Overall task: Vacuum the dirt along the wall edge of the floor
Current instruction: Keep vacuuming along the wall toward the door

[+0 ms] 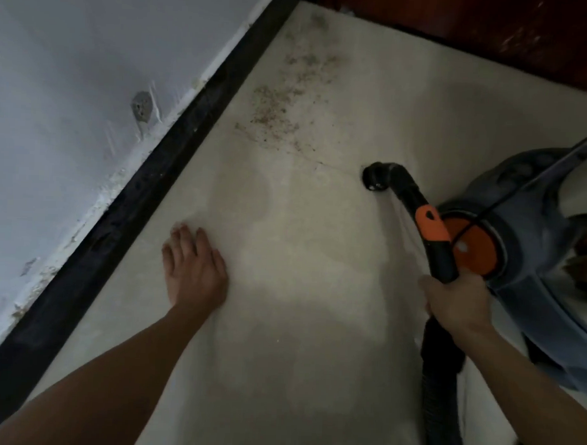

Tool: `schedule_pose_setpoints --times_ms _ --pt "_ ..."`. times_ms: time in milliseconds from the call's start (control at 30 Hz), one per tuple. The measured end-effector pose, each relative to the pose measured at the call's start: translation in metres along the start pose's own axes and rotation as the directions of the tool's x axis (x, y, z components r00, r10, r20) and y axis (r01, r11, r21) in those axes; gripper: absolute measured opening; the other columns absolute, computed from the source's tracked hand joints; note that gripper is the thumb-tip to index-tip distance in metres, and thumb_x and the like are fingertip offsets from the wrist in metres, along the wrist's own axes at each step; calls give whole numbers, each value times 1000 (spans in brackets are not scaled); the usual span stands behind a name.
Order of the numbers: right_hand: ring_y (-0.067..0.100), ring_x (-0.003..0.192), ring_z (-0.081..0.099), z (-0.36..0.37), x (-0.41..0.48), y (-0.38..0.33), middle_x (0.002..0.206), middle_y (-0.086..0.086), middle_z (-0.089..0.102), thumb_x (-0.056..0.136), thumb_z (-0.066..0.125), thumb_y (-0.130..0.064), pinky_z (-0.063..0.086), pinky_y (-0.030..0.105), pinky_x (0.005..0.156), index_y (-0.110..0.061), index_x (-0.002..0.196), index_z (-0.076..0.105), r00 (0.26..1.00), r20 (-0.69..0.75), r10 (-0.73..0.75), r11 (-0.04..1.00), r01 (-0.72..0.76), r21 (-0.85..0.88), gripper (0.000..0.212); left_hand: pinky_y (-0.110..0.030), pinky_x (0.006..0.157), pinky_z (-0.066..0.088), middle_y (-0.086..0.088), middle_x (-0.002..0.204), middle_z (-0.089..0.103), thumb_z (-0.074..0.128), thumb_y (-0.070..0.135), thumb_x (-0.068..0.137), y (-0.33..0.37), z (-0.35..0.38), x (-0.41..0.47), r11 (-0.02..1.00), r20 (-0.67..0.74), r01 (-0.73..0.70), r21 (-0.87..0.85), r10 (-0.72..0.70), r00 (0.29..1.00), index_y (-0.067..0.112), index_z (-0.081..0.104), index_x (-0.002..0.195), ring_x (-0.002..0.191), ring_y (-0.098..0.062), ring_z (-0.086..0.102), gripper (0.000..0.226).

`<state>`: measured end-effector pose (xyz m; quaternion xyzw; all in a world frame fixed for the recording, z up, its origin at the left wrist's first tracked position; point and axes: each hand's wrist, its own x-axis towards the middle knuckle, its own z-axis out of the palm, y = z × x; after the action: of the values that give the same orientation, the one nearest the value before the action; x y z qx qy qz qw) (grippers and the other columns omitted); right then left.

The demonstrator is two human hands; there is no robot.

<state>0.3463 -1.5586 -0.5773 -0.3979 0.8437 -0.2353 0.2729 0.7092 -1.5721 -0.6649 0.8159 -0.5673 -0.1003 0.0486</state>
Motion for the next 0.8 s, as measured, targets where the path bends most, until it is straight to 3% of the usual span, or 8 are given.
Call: schedule_pose_setpoints --times_ms 100,233,367,600,800 --pt "27 51 61 12 31 -19 70 18 64 76 71 -18 47 27 50 2 86 60 999 1 35 996 -35 79 24 -47 120 3 -25 158 15 29 28 101 21 4 35 999 -37 35 -38 -36 999 2 28 149 147 -37 9 54" --pt "19 38 52 18 27 -31 57 16 60 77 68 -9 48 30 43 -2 71 59 992 121 -32 998 24 62 12 -50 120 1 -26 159 10 24 30 101 46 12 71 987 -32 160 -24 -160 987 2 20 151 147 -39 5 57" --pt "22 46 54 32 0 -38 57 10 59 76 71 -8 44 28 45 -9 73 58 975 194 -105 994 107 4 14 -51 120 1 -25 159 8 24 31 101 50 9 90 989 -39 146 2 -145 989 4 19 152 148 -39 3 58" --pt "21 55 57 47 44 -91 64 7 60 80 72 -13 41 26 48 -16 74 56 984 125 -125 992 126 -4 17 -48 120 -2 -22 160 6 27 32 99 55 5 94 988 -10 153 -9 -153 988 6 18 153 149 -35 0 60" --pt "23 57 57 29 19 -74 60 6 58 75 75 -7 45 37 53 -15 71 54 964 233 -130 977 165 -137 23 -49 120 -1 -23 160 5 26 32 100 58 3 91 984 21 178 1 -178 984 6 18 153 149 -35 -1 60"
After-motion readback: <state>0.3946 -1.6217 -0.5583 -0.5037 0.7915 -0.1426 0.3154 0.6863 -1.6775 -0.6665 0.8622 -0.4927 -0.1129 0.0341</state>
